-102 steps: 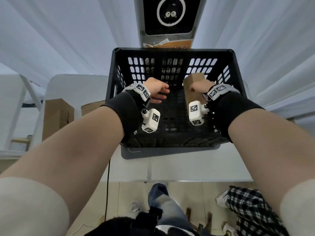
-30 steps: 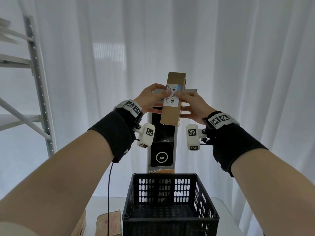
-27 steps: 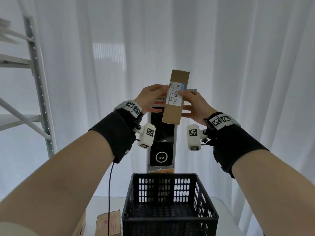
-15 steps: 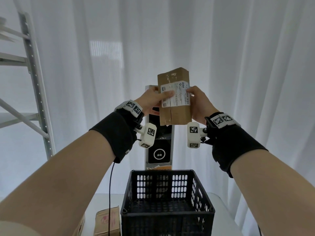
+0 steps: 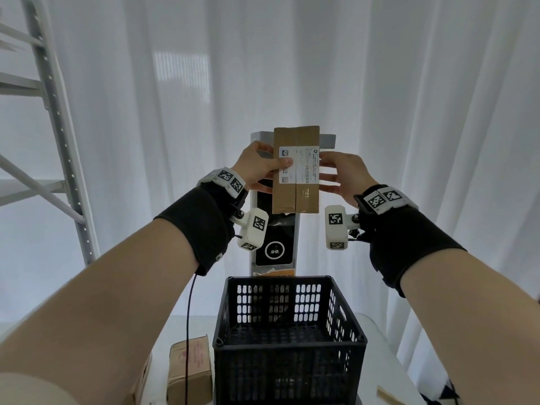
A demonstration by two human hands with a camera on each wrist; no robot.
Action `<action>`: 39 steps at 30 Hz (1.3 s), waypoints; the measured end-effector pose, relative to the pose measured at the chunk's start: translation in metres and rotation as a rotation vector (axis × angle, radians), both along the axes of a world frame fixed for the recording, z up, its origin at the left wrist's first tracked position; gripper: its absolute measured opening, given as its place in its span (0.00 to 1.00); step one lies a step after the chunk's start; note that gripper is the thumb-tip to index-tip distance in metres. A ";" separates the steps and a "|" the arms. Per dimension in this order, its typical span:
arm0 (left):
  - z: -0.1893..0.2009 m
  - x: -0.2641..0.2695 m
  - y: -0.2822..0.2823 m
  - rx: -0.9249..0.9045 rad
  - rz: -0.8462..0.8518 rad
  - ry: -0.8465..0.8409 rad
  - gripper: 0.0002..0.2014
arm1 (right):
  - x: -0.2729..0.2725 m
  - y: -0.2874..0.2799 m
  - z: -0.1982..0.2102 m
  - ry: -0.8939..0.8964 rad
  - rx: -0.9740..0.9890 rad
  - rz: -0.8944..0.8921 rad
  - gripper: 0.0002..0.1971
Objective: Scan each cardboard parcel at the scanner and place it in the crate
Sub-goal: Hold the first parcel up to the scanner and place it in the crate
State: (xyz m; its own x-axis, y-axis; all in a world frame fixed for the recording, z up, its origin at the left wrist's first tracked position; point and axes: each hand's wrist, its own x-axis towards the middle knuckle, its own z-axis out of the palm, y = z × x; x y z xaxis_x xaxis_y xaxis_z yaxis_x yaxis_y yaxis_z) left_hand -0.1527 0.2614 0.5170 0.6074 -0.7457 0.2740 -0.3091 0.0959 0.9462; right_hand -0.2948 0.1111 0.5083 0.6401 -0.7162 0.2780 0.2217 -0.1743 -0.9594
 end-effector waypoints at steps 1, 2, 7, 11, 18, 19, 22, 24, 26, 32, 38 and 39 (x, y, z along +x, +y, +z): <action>-0.003 0.002 0.001 -0.005 -0.001 0.017 0.21 | 0.001 0.002 -0.002 0.005 0.007 -0.004 0.15; -0.007 0.004 0.001 -0.010 -0.002 0.038 0.21 | 0.003 0.004 -0.005 0.009 0.013 -0.005 0.15; -0.020 0.017 0.006 -0.020 0.020 0.114 0.18 | 0.007 0.017 -0.019 0.004 0.050 0.007 0.16; -0.032 0.022 0.016 0.024 -0.028 0.115 0.18 | 0.012 0.022 -0.032 0.013 0.056 -0.007 0.15; -0.057 0.025 0.024 0.114 -0.089 0.134 0.23 | 0.019 0.032 -0.063 0.059 0.109 -0.091 0.16; -0.062 0.026 0.024 0.128 -0.099 0.139 0.23 | 0.020 0.033 -0.070 0.068 0.120 -0.108 0.17; -0.081 0.028 0.021 0.169 -0.129 0.160 0.23 | 0.018 0.035 -0.090 0.103 0.149 -0.140 0.18; -0.095 0.029 0.017 0.197 -0.148 0.172 0.23 | 0.017 0.035 -0.101 0.127 0.161 -0.152 0.17; -0.109 0.031 0.011 0.218 -0.162 0.199 0.23 | 0.018 0.031 -0.114 0.147 0.181 -0.173 0.17; -0.157 0.039 -0.015 0.271 -0.202 0.273 0.21 | 0.025 0.008 -0.154 0.227 0.253 -0.217 0.17; -0.217 0.054 -0.055 0.362 -0.191 0.392 0.22 | 0.044 -0.030 -0.210 0.348 0.352 -0.214 0.18; -0.227 0.059 -0.064 0.394 -0.185 0.394 0.24 | 0.051 -0.039 -0.220 0.363 0.375 -0.220 0.18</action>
